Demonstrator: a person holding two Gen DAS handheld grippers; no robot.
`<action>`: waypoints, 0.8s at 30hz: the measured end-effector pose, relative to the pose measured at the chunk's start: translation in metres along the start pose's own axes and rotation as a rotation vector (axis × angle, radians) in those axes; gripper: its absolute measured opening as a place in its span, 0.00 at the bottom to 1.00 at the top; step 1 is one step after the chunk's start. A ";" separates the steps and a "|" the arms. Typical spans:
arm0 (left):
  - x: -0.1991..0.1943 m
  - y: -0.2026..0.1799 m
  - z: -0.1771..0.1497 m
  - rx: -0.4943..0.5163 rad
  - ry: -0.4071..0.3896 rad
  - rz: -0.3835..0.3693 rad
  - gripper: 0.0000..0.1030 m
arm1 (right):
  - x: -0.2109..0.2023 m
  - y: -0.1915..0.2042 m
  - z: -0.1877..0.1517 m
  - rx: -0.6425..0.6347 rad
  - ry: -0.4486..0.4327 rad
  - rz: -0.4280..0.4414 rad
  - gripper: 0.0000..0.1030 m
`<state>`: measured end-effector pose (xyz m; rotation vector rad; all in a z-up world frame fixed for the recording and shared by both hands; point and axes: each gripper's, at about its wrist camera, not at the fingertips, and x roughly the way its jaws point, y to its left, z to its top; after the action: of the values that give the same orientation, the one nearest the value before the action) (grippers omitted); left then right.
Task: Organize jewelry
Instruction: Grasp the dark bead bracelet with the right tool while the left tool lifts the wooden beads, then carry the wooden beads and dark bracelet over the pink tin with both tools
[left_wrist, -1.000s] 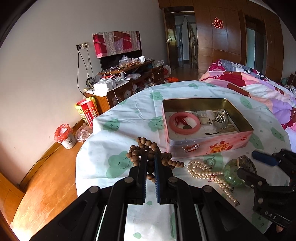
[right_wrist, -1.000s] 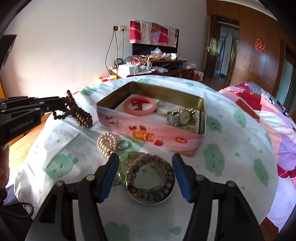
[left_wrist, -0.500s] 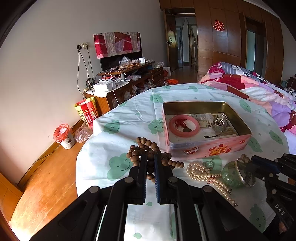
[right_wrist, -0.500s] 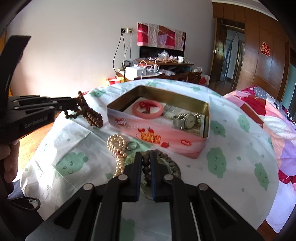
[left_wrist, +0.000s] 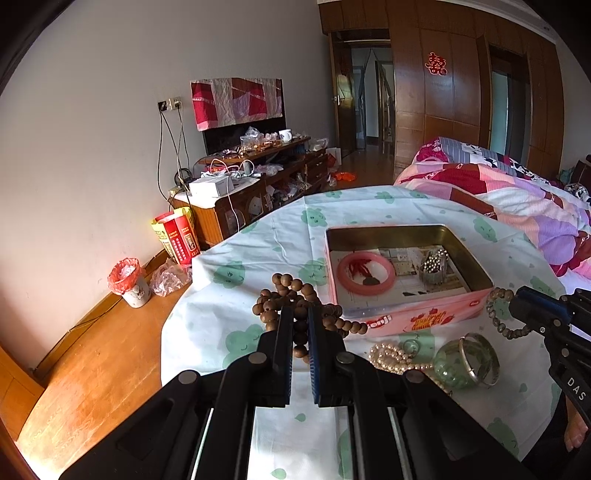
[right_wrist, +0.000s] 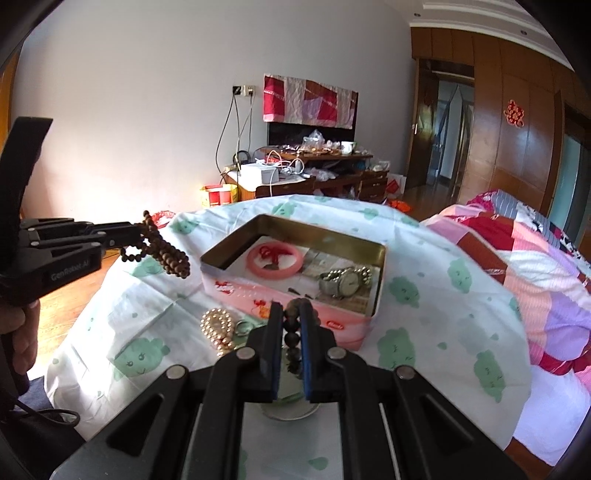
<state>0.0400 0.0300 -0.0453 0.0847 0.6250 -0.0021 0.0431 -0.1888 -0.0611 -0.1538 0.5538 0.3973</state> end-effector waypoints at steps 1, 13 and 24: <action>0.000 -0.001 0.001 0.001 -0.003 -0.002 0.06 | 0.000 0.000 0.001 -0.002 -0.003 -0.005 0.10; 0.001 -0.006 0.009 0.023 -0.015 -0.010 0.06 | 0.003 -0.004 0.008 -0.031 -0.019 -0.054 0.10; 0.004 -0.015 0.023 0.054 -0.036 -0.018 0.06 | 0.005 -0.010 0.019 -0.034 -0.030 -0.064 0.10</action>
<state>0.0559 0.0138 -0.0304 0.1313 0.5897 -0.0376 0.0603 -0.1916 -0.0480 -0.1980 0.5111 0.3462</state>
